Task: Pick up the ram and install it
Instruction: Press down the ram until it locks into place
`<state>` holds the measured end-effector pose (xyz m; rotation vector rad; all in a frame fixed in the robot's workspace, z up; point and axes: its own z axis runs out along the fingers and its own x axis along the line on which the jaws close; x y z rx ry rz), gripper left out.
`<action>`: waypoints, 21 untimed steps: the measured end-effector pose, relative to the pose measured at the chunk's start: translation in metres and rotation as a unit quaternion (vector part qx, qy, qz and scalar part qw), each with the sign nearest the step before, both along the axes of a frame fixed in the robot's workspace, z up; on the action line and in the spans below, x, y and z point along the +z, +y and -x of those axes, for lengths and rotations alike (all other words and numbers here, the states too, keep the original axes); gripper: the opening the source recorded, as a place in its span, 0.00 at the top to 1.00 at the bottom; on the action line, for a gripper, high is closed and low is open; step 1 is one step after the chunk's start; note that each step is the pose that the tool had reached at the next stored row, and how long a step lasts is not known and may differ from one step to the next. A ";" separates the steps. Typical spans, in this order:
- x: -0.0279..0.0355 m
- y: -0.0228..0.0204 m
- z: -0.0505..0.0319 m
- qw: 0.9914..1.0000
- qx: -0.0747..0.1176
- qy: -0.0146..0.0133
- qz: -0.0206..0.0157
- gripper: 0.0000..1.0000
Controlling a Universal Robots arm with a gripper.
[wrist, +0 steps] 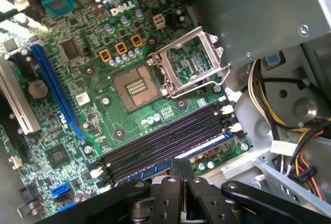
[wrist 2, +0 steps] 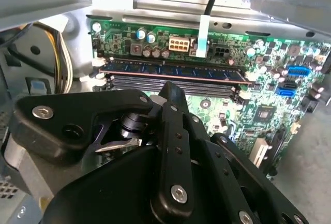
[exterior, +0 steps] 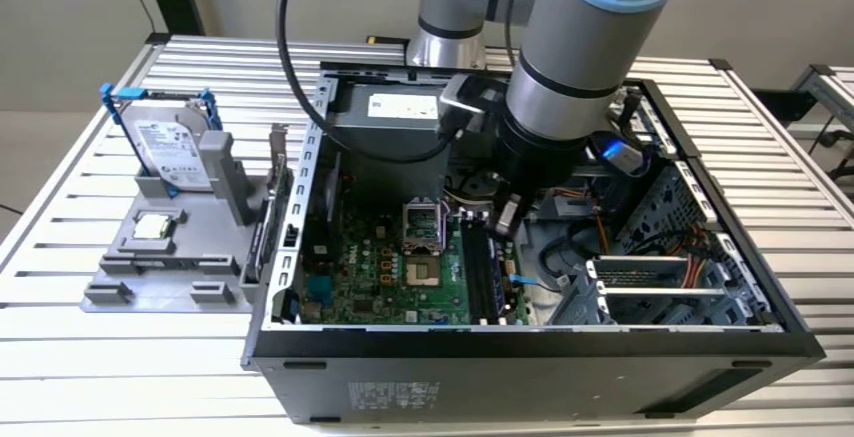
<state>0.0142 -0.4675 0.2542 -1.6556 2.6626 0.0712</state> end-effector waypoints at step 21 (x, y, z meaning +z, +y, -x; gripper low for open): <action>0.0000 0.0000 -0.0007 0.995 0.101 0.000 -0.004 1.00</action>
